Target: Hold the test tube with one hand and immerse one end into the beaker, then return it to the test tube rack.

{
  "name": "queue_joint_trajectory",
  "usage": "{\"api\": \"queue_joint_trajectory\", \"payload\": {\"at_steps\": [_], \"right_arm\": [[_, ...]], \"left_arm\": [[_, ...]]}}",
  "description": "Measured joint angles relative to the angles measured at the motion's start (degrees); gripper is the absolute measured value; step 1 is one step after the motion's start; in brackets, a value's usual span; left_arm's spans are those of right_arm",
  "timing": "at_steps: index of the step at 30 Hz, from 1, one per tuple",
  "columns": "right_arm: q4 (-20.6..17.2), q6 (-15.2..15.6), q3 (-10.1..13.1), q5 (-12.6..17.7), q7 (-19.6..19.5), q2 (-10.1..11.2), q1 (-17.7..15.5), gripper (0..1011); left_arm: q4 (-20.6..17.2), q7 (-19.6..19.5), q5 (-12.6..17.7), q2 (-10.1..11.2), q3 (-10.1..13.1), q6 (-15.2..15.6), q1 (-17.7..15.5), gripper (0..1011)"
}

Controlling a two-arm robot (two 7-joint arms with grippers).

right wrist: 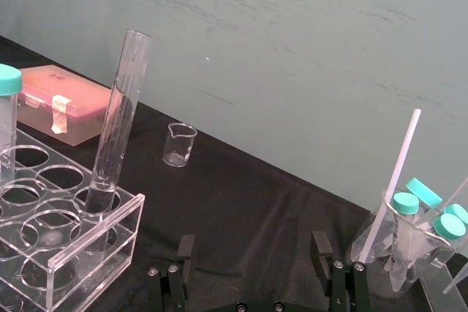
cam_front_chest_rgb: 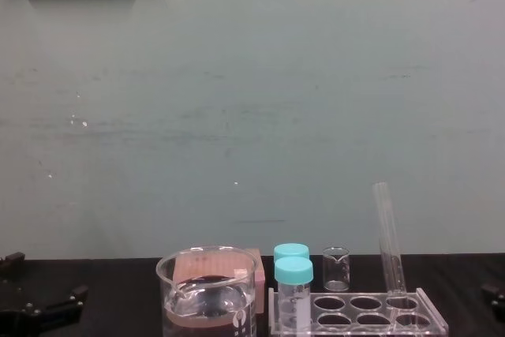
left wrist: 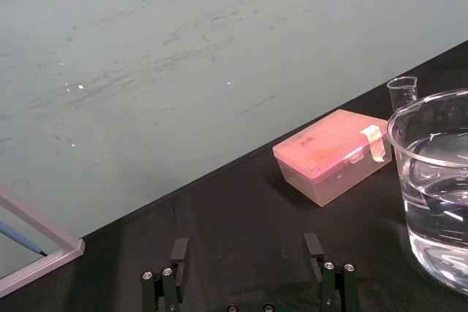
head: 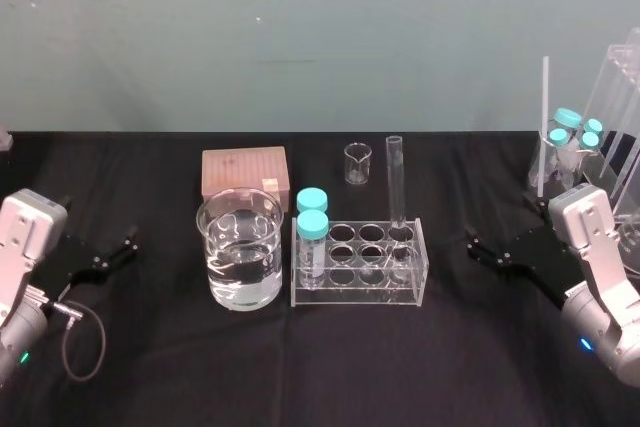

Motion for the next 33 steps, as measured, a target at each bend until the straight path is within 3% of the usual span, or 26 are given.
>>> {"api": "queue_joint_trajectory", "payload": {"at_steps": [29, 33], "right_arm": [[0.0, 0.0, 0.0, 0.0, 0.0, 0.0, 0.0, 1003], [0.0, -0.6, 1.0, 1.2, 1.8, -0.2, -0.3, 1002]], "left_arm": [[0.0, 0.0, 0.0, 0.0, 0.0, 0.0, 0.0, 1000], [0.0, 0.0, 0.0, 0.0, 0.0, 0.0, 0.0, 1000]]}}
